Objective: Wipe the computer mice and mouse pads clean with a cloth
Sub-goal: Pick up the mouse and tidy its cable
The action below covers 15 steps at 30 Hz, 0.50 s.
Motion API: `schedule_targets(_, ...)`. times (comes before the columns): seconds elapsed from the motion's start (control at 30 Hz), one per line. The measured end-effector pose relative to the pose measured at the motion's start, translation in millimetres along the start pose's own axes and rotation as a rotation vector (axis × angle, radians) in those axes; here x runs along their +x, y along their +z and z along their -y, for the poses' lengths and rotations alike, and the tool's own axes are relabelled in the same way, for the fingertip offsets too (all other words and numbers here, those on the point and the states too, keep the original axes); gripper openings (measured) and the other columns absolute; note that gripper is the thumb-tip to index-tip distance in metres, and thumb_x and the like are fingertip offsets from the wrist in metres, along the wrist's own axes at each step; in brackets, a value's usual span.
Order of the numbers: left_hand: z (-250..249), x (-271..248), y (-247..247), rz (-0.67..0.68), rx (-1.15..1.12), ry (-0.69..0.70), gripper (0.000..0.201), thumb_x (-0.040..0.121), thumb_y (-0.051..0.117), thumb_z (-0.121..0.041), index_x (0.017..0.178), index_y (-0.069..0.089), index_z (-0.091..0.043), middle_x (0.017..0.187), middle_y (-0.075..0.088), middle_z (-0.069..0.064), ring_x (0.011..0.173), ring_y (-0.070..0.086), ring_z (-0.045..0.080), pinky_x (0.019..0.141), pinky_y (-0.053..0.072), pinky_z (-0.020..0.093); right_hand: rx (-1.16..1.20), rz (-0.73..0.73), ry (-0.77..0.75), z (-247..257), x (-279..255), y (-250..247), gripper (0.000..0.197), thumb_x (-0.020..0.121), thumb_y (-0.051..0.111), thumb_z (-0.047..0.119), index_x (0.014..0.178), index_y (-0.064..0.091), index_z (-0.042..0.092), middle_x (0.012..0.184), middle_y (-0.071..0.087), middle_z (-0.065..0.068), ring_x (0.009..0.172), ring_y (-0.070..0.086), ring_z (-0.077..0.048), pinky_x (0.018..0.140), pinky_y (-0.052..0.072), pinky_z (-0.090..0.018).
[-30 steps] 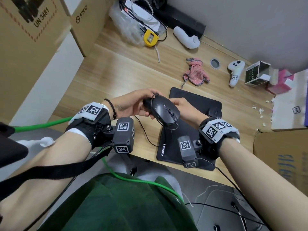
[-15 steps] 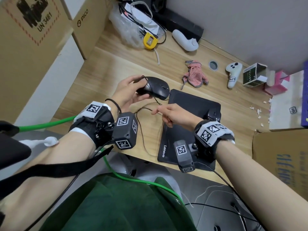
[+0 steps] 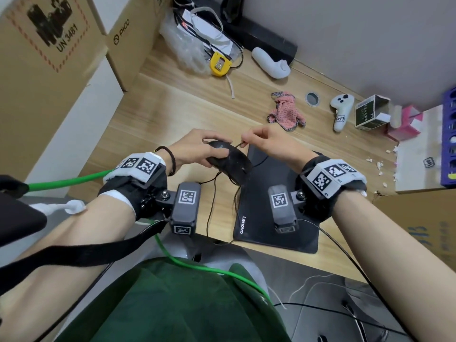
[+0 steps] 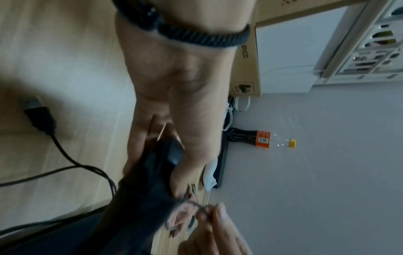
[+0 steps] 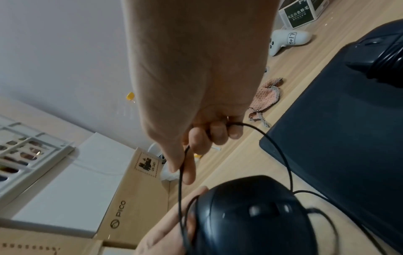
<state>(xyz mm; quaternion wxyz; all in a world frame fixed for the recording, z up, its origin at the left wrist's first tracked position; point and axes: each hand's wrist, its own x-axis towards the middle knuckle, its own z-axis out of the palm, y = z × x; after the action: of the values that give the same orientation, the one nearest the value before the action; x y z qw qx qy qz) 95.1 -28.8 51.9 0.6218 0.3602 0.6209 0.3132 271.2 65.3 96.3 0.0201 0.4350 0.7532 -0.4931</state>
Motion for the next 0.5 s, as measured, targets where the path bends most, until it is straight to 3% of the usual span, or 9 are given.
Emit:
schedule_targets(0.07, -1, -7, -7, 0.218, -0.085, -0.011, 0.030, 0.088, 0.066, -0.014, 0.116, 0.065, -0.025, 0.094, 0.070, -0.006, 0.070, 0.066, 0.004, 0.067, 0.056, 0.019, 0.083, 0.045, 0.018, -5, -1, -1, 0.018, 0.097, 0.055, 0.024, 0.084, 0.064, 0.014, 0.063, 0.056, 0.016, 0.055, 0.045, 0.006, 0.059, 0.033, -0.010)
schedule_targets(0.13, -1, -11, -11, 0.403, -0.193, -0.005, 0.033, 0.086, 0.063, -0.014, 0.117, 0.062, -0.025, 0.095, 0.070, -0.009, 0.073, 0.064, 0.007, 0.069, 0.056, 0.020, 0.153, 0.130, 0.048, -12, -5, 0, 0.019, 0.098, 0.052, 0.024, 0.083, 0.058, 0.015, 0.058, 0.050, 0.017, 0.051, 0.041, 0.004, 0.056, 0.030, -0.015)
schedule_targets(0.2, -1, -11, -11, 0.463, -0.296, 0.012, 0.037, 0.082, 0.056, -0.017, 0.119, 0.060, -0.022, 0.099, 0.068, -0.005, 0.076, 0.061, 0.011, 0.065, 0.055, 0.020, 0.254, 0.206, 0.068, -16, -9, 4, 0.026, 0.100, 0.047, 0.028, 0.083, 0.059, 0.012, 0.063, 0.061, 0.016, 0.059, 0.051, 0.001, 0.063, 0.036, -0.022)
schedule_targets(0.27, 1, -10, -8, 0.427, -0.466, 0.028, 0.038, 0.079, 0.060, -0.018, 0.117, 0.062, -0.020, 0.098, 0.066, 0.001, 0.073, 0.061, 0.012, 0.062, 0.055, 0.019, 0.371, 0.187, 0.103, -24, -7, 11, 0.030, 0.098, 0.050, 0.032, 0.090, 0.064, 0.006, 0.094, 0.072, -0.011, 0.086, 0.065, -0.023, 0.081, 0.047, -0.037)
schedule_targets(0.3, 2, -9, -7, 0.389, -0.577, 0.042, 0.040, 0.076, 0.067, -0.019, 0.116, 0.064, -0.019, 0.097, 0.065, 0.003, 0.071, 0.061, 0.012, 0.062, 0.055, 0.018, 0.415, 0.138, 0.127, -26, -7, 14, 0.024, 0.098, 0.051, 0.027, 0.090, 0.063, 0.008, 0.091, 0.068, -0.019, 0.084, 0.063, -0.026, 0.079, 0.047, -0.036)
schedule_targets(0.37, 3, -4, -5, 0.271, -0.775, 0.054, 0.037, 0.076, 0.072, -0.025, 0.112, 0.066, -0.020, 0.094, 0.062, 0.006, 0.070, 0.064, 0.015, 0.061, 0.055, 0.018, 0.438, 0.057, 0.152, -27, -9, 21, 0.020, 0.098, 0.047, 0.015, 0.081, 0.056, 0.013, 0.060, 0.051, 0.000, 0.058, 0.047, -0.011, 0.061, 0.038, -0.026)
schedule_targets(0.43, 0, 3, -3, 0.075, -0.809, 0.031, 0.020, 0.088, 0.060, -0.021, 0.108, 0.065, -0.022, 0.097, 0.060, 0.007, 0.073, 0.066, 0.019, 0.060, 0.055, 0.018, 0.375, 0.088, 0.145, -27, -12, 28, 0.023, 0.102, 0.040, 0.019, 0.086, 0.055, 0.012, 0.054, 0.039, 0.005, 0.050, 0.035, -0.011, 0.054, 0.029, -0.025)
schedule_targets(0.5, -2, 11, 1, -0.130, -0.689, 0.021, 0.016, 0.093, 0.057, -0.017, 0.108, 0.063, -0.021, 0.103, 0.060, 0.008, 0.077, 0.066, 0.022, 0.059, 0.056, 0.019, 0.307, 0.128, 0.143, -23, -16, 34, 0.023, 0.104, 0.037, 0.026, 0.102, 0.054, 0.011, 0.057, 0.043, 0.002, 0.050, 0.036, -0.013, 0.052, 0.031, -0.024)
